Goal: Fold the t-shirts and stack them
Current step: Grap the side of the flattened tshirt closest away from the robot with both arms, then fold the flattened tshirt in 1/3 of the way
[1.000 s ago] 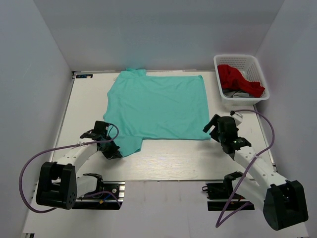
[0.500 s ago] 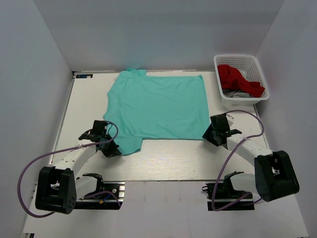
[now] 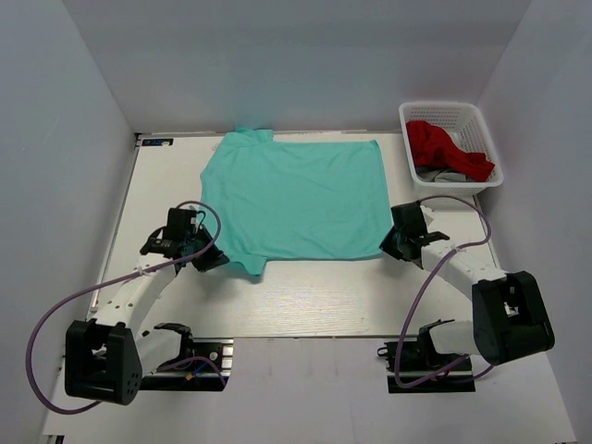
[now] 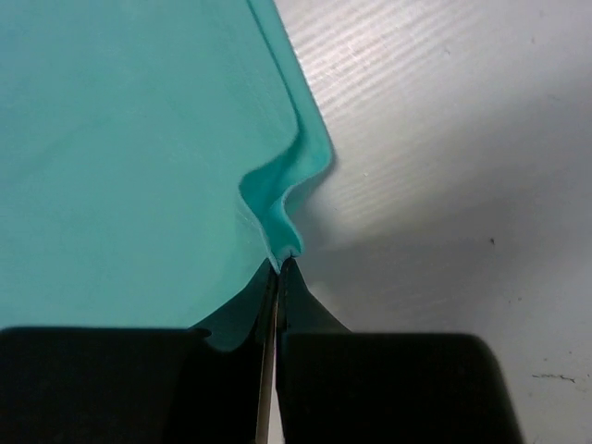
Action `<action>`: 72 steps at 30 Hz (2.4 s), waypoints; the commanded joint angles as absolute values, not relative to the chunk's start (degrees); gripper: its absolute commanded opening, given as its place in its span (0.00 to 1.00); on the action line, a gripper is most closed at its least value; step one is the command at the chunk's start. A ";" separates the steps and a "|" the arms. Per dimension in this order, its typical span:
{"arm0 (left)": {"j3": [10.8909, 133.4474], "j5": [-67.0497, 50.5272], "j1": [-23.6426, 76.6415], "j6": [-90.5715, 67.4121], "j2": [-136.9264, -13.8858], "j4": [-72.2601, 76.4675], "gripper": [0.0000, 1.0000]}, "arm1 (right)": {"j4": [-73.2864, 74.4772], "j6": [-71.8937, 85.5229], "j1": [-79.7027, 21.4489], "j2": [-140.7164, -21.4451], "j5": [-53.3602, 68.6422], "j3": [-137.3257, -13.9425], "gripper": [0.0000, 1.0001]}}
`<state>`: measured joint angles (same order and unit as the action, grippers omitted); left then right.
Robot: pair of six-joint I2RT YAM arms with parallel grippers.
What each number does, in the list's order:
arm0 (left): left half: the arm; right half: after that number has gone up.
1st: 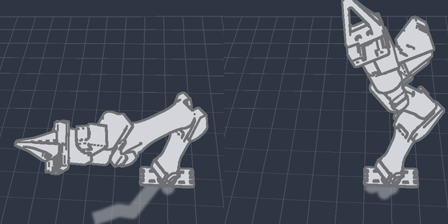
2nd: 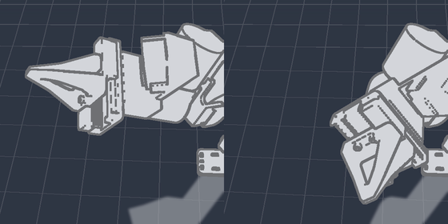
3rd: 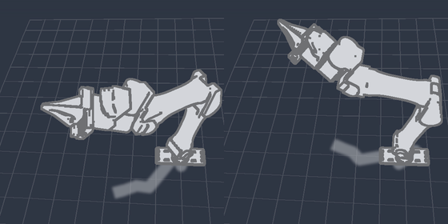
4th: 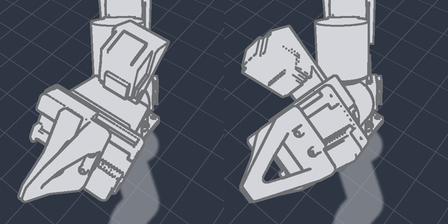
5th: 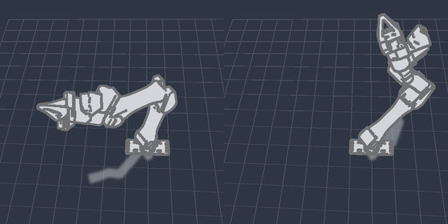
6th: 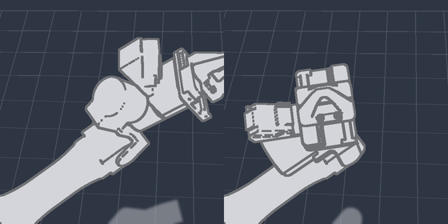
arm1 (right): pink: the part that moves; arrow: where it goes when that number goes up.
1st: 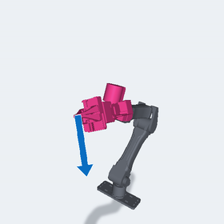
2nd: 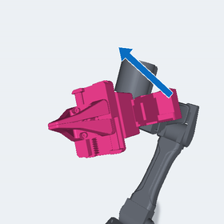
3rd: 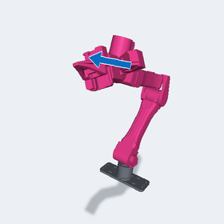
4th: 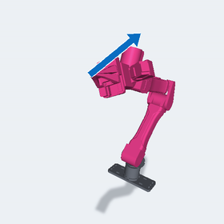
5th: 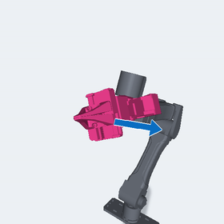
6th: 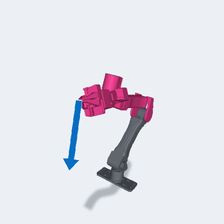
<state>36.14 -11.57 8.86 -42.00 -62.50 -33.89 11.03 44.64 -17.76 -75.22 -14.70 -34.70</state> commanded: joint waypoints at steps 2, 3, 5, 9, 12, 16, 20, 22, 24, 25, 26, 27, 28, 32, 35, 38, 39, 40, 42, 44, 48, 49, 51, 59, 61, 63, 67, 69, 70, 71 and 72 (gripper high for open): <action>41.48 -13.97 9.05 -40.34 -63.02 -29.98 0.00 | 11.86 41.84 -17.84 -74.35 -14.15 -39.80 0.00; 42.88 -13.97 9.05 -40.34 -63.97 -28.49 0.00 | 11.87 41.66 -17.84 -74.44 -13.63 -40.51 0.00; 45.77 -14.50 9.05 -39.81 -66.35 -27.34 0.00 | 11.95 40.70 -17.75 -75.32 -13.10 -42.61 0.00; 51.84 -14.50 9.05 -39.29 -72.41 -26.20 0.00 | 12.75 39.55 -17.75 -77.34 -12.92 -47.26 0.00; 56.94 -12.75 8.53 -39.29 -77.33 -26.80 0.00 | 14.06 38.85 -17.67 -80.31 -14.58 -51.48 0.00; 63.35 -9.33 8.00 -39.29 -81.99 -26.81 0.00 | 15.64 37.80 -17.05 -84.72 -14.86 -57.29 0.00; 69.77 -5.46 8.00 -38.06 -87.09 -27.94 0.00 | 17.75 37.01 -16.18 -90.34 -15.03 -64.49 0.00; 73.28 -5.45 8.00 -36.75 -90.16 -27.95 0.00 | 17.93 36.39 -15.82 -93.33 -14.68 -68.09 0.00; 75.76 -4.75 8.00 -35.60 -92.45 -27.16 0.00 | 18.63 35.95 -15.03 -95.70 -14.50 -70.14 0.00; 78.72 -4.75 8.00 -34.99 -93.85 -27.16 0.00 | 18.98 35.77 -15.03 -97.11 -14.24 -72.75 0.00; 80.32 -3.70 8.00 -34.20 -96.91 -27.16 0.00 | 19.07 35.34 -14.51 -97.82 -14.50 -73.64 0.00; 83.64 -3.69 8.00 -33.58 -98.60 -27.16 0.00 | 19.42 35.25 -14.33 -98.52 -14.59 -74.52 0.00; 85.24 -3.69 8.00 -33.05 -100.27 -27.16 0.00 | 19.42 35.24 -14.15 -100.87 -14.50 -77.14 0.00; 94.10 -1.68 7.47 -29.99 -108.79 -28.74 0.00 | 19.78 34.46 -12.84 -105.81 -13.27 -82.17 0.00; 99.72 -0.26 7.47 -28.49 -115.21 -28.13 0.00 | 22.92 34.89 -11.78 -112.21 -13.45 -89.45 0.00; 109.55 2.36 7.47 -27.95 -123.38 -32.33 0.00 | 24.17 34.89 -10.99 -117.05 -11.79 -94.47 0.01; 112.21 2.98 7.47 -27.43 -125.40 -33.65 0.04 | 24.26 34.63 -10.90 -117.94 -11.34 -95.35 0.26; 114.32 2.99 7.47 -26.55 -127.07 -34.45 0.14 | 23.82 33.32 -10.90 -120.21 -10.82 -98.23 0.39; 119.86 2.99 6.94 -24.87 -131.12 -36.20 0.78 | 23.56 31.83 -10.55 -121.20 -7.92 -100.01 0.60; 124.70 2.99 6.94 -24.35 -132.71 -37.87 1.00 | 23.12 29.71 -10.98 -121.20 -8.17 -101.86 0.79; 120.97 0.88 6.33 -23.82 -128.77 -37.71 1.00 | 20.84 27.16 -11.95 -117.35 -1.86 -98.64 0.90; 118.33 0.27 6.33 -24.43 -127.11 -36.92 1.00 | 19.44 26.90 -12.13 -115.85 -1.32 -97.31 0.90; 108.96 -1.84 6.33 -25.30 -121.85 -33.41 1.00 | 16.97 26.55 -13.27 -113.74 1.30 -91.33 0.90; 85.62 -3.08 7.56 -29.27 -115.40 -28.04 1.00 | 12.57 27.07 -14.85 -113.03 2.81 -80.00 0.90; 82.28 -2.47 7.56 -31.02 -115.92 -28.04 1.00 | 11.87 27.07 -14.68 -113.38 2.46 -78.40 0.90; 80.17 -1.32 7.03 -32.34 -116.80 -29.61 1.00 | 11.43 27.33 -14.76 -113.03 0.72 -75.78 0.90; 75.25 -0.71 7.03 -33.92 -116.29 -29.62 1.00 | 9.06 26.28 -15.12 -111.01 0.53 -69.36 0.90; 70.42 -0.09 7.56 -35.15 -114.27 -30.23 1.00 | 7.39 26.46 -15.38 -107.76 0.27 -63.31 0.90; 68.40 -0.09 7.56 -36.64 -112.87 -30.23 1.00 | 6.95 27.24 -15.55 -106.62 0.18 -61.80 0.90; 63.85 -0.09 7.56 -37.35 -109.37 -30.23 1.00 | 5.12 27.77 -15.90 -104.35 0.35 -57.96 0.90; 61.29 -0.09 7.56 -38.05 -107.16 -30.23 1.00 | 4.84 28.12 -16.17 -101.80 0.44 -54.27 0.90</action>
<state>70.63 -1.15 7.38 -34.41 -109.19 -21.15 2.83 27.44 -15.40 -105.36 1.26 -62.33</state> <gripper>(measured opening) 0.996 0.902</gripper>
